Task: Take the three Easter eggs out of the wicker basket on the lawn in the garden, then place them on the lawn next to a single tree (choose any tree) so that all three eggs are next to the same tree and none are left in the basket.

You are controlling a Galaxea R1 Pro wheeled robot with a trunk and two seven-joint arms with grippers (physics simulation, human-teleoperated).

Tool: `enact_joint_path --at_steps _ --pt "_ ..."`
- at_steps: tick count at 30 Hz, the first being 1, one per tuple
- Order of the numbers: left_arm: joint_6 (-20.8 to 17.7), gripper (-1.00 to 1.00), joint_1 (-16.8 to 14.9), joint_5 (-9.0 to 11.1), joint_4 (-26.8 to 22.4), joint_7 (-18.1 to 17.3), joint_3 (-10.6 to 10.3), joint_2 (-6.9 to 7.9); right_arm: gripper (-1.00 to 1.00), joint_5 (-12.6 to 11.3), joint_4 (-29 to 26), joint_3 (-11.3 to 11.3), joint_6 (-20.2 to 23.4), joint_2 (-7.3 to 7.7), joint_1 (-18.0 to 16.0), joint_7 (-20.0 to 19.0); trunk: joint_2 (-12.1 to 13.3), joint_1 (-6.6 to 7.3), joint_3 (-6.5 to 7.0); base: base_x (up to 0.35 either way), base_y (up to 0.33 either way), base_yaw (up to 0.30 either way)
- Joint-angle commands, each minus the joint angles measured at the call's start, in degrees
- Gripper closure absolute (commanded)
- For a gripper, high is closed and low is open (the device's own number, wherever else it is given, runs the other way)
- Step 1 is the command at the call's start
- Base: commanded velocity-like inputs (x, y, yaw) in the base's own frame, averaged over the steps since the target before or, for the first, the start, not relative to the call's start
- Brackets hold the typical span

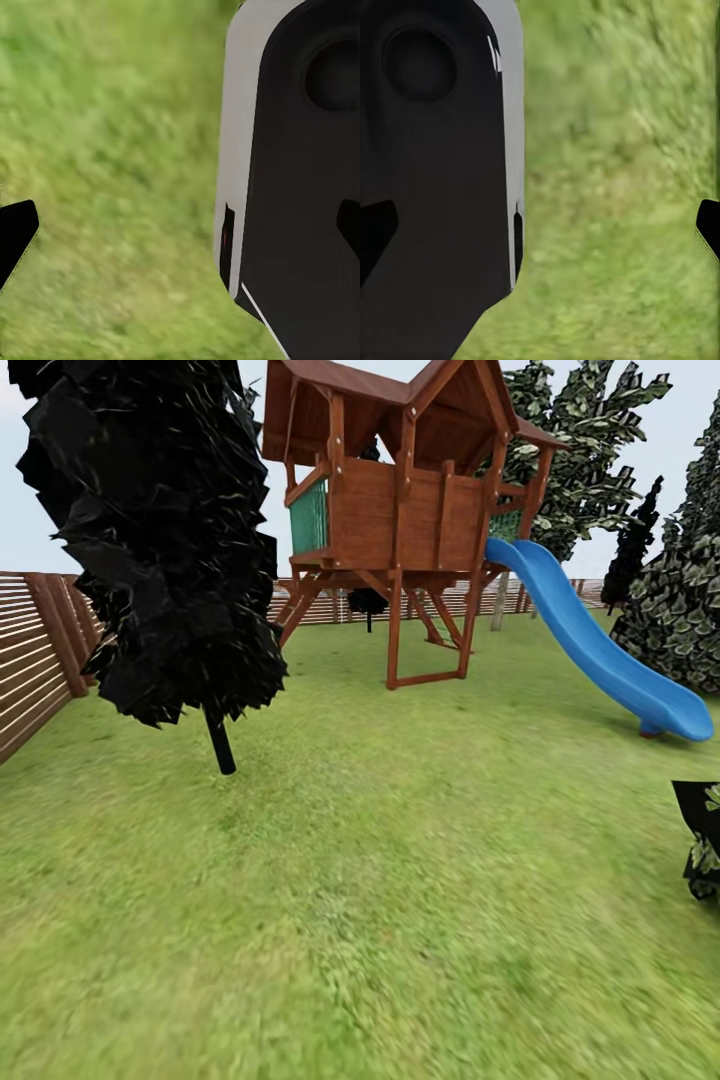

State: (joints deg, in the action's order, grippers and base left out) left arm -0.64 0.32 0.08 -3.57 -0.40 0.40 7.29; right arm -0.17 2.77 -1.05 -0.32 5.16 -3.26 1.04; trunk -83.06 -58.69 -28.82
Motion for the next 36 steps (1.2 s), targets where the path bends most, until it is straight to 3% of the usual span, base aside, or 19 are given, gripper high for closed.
enact_joint_path --at_steps 1,36 --pt "-0.07 -1.0 0.03 0.01 -0.12 -0.04 0.04 0.01 -1.0 -0.01 0.13 -0.12 -0.03 0.01 -0.08 0.11 -0.02 -0.03 -0.05 0.335 0.0 0.0" --pt "-0.15 -1.0 0.03 0.01 -0.12 -0.04 0.04 0.01 -1.0 0.05 0.13 0.07 -0.03 0.02 -0.08 0.11 -0.02 -0.03 -0.05 0.335 0.0 0.0"
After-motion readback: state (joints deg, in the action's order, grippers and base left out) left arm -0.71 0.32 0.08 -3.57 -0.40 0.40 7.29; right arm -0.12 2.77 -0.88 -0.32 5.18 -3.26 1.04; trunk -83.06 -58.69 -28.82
